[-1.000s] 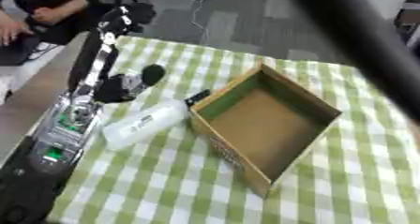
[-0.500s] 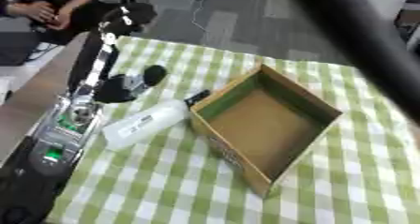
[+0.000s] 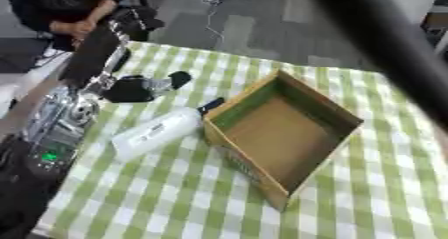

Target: Pick up objects on the table and place them in the box.

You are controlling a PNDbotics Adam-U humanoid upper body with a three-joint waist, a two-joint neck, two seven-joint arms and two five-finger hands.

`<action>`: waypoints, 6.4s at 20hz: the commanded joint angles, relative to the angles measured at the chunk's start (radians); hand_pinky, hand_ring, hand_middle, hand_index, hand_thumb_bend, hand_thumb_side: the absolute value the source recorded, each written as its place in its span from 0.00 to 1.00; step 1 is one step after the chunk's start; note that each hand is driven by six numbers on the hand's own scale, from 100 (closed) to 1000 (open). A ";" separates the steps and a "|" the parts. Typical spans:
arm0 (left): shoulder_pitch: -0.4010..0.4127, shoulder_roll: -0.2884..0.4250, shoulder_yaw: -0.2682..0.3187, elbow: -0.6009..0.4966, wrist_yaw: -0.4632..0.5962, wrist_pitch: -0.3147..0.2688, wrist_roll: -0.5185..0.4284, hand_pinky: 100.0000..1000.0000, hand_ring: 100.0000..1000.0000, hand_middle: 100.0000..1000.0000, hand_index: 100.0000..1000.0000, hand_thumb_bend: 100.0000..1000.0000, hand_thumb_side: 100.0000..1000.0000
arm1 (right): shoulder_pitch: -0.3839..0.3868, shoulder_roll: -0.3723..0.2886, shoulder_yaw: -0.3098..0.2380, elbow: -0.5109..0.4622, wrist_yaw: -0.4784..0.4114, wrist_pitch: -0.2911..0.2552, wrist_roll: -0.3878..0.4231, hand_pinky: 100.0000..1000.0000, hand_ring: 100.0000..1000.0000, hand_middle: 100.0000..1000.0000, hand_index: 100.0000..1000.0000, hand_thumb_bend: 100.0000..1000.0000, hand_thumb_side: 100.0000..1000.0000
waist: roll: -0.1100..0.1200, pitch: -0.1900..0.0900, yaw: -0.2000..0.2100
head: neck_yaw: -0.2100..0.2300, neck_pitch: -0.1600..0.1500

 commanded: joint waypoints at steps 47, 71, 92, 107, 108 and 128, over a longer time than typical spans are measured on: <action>0.018 0.277 -0.147 0.023 -0.243 0.110 -0.831 0.84 0.76 0.86 0.76 0.73 0.69 | -0.032 -0.053 -0.005 -0.013 -0.025 0.014 0.003 0.38 0.53 0.54 0.83 0.28 0.96 | 0.038 -0.020 -0.025 | 0.020 0.031; 0.066 0.300 -0.200 0.136 -0.292 0.076 -0.831 0.84 0.77 0.85 0.76 0.78 0.55 | -0.039 -0.052 -0.005 -0.013 -0.031 0.015 0.004 0.38 0.53 0.54 0.83 0.28 0.96 | 0.039 -0.018 -0.032 | 0.040 0.031; 0.015 0.302 -0.203 0.195 -0.241 0.066 -0.831 0.83 0.76 0.85 0.76 0.64 0.67 | -0.044 -0.050 -0.003 -0.013 -0.038 0.017 0.007 0.38 0.53 0.53 0.83 0.28 0.96 | 0.038 -0.018 -0.039 | 0.038 0.031; -0.025 0.296 -0.211 0.333 -0.193 0.072 -0.831 0.79 0.75 0.84 0.77 0.52 0.62 | -0.050 -0.048 -0.004 -0.013 -0.043 0.019 0.009 0.38 0.53 0.53 0.83 0.28 0.96 | 0.039 -0.016 -0.046 | 0.037 0.031; -0.026 0.295 -0.211 0.343 -0.190 0.074 -0.831 0.79 0.75 0.84 0.77 0.50 0.62 | -0.051 -0.048 -0.004 -0.013 -0.044 0.019 0.009 0.38 0.53 0.53 0.83 0.28 0.96 | 0.039 -0.016 -0.046 | 0.037 0.031; -0.050 0.280 -0.200 0.406 -0.133 0.059 -0.831 0.00 0.00 0.02 0.22 0.00 0.78 | -0.052 -0.045 -0.004 -0.013 -0.046 0.020 0.009 0.38 0.53 0.53 0.83 0.28 0.96 | 0.036 -0.014 -0.049 | 0.038 0.031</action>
